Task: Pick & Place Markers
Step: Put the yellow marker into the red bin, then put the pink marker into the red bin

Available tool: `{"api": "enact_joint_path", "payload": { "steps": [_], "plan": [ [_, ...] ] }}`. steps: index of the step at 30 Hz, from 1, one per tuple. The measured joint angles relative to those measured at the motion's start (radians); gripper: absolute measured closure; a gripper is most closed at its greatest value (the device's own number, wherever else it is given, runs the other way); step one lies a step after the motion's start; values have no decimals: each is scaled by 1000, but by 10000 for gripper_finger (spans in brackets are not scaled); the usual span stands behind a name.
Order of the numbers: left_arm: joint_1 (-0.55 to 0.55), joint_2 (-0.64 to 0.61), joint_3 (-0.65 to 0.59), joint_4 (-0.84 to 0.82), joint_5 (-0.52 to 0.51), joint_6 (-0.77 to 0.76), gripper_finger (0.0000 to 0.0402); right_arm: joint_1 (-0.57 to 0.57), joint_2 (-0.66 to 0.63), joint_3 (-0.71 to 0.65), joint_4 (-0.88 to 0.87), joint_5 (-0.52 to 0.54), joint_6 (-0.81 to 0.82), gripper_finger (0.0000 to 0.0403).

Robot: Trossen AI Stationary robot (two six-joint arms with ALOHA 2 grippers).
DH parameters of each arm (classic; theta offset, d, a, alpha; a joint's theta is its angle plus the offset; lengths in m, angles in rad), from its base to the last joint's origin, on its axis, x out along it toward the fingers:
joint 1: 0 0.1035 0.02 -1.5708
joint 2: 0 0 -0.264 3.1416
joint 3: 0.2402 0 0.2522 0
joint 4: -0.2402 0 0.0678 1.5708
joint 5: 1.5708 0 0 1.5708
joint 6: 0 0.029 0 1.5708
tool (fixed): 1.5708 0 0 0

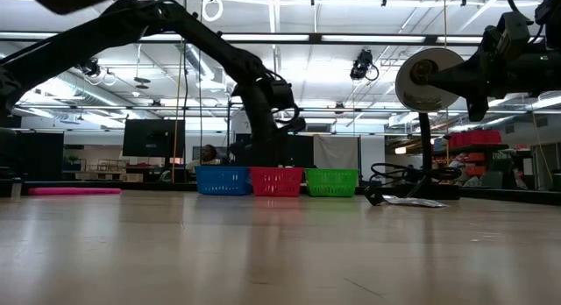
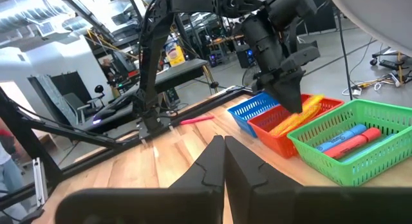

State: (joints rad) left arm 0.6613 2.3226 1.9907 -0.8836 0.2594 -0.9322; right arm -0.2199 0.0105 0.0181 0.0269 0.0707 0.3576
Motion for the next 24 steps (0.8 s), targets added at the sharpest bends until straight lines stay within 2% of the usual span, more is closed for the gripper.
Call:
{"api": "enact_joint_path", "payload": {
  "steps": [7,11,16,24],
  "plan": [
    [-3,0,-2,-10,0,1,329,0,0,0,0,0,0,392],
    [-9,0,-1,14,20,25,312,0,0,0,0,0,0,392],
    [-15,0,-1,31,23,31,263,0,0,0,0,0,0,392],
    [-23,-59,-1,20,-26,136,151,0,0,0,0,0,0,392]
  ]
}}
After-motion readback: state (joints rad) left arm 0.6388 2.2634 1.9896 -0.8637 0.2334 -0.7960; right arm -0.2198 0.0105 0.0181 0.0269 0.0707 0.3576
